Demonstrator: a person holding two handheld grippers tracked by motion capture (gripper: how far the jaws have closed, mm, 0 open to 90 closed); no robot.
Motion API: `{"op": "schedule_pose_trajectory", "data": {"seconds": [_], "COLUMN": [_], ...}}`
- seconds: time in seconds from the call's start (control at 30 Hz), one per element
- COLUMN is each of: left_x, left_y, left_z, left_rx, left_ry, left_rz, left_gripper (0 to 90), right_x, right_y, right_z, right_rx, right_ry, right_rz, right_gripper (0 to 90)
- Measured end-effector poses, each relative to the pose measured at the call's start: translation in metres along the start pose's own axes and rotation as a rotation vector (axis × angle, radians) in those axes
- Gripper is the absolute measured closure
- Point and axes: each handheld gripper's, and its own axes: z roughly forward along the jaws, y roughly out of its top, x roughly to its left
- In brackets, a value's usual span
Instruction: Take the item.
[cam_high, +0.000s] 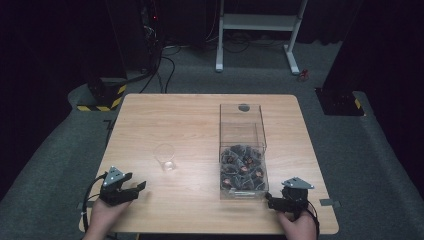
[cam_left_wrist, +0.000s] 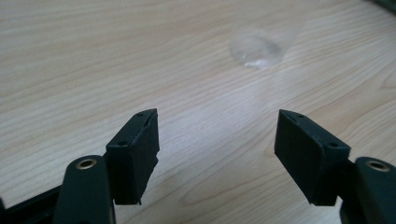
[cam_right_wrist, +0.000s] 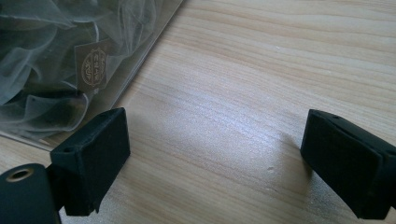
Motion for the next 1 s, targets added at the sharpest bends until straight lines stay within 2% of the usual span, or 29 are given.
{"op": "schedule_pose_trajectory", "data": {"seconds": [0.23,0.27,0.43,0.5,0.53,0.6,1.0], "left_x": [-0.009,-0.009,-0.013,-0.016,-0.02,-0.023,-0.048], "left_y": [0.006,0.006,0.009,0.01,0.011,0.012,0.017], "left_z": [-0.001,-0.002,-0.002,-0.002,-0.003,-0.005,0.001], "left_rx": [-0.009,-0.006,-0.024,-0.028,-0.03,-0.044,-0.056], "left_ry": [-0.022,-0.019,-0.029,-0.024,-0.02,-0.021,-0.077], "left_rz": [0.009,0.025,0.022,0.033,0.045,0.04,0.091], "left_gripper": [31.8,31.8,31.9,32.6,32.6,33.6,34.0], "right_x": [0.0,0.0,0.0,0.0,0.0,0.0,0.0], "right_y": [0.0,0.0,0.0,0.0,0.0,0.0,0.0], "right_z": [0.0,0.0,0.0,0.0,0.0,0.0,0.0], "right_rx": [0.0,0.0,0.0,0.0,0.0,0.0,0.0], "right_ry": [0.0,0.0,0.0,0.0,0.0,0.0,0.0], "right_rz": [0.0,0.0,0.0,0.0,0.0,0.0,0.0], "right_gripper": [7.8,7.8,7.8,7.8,7.8,7.8,7.8]}}
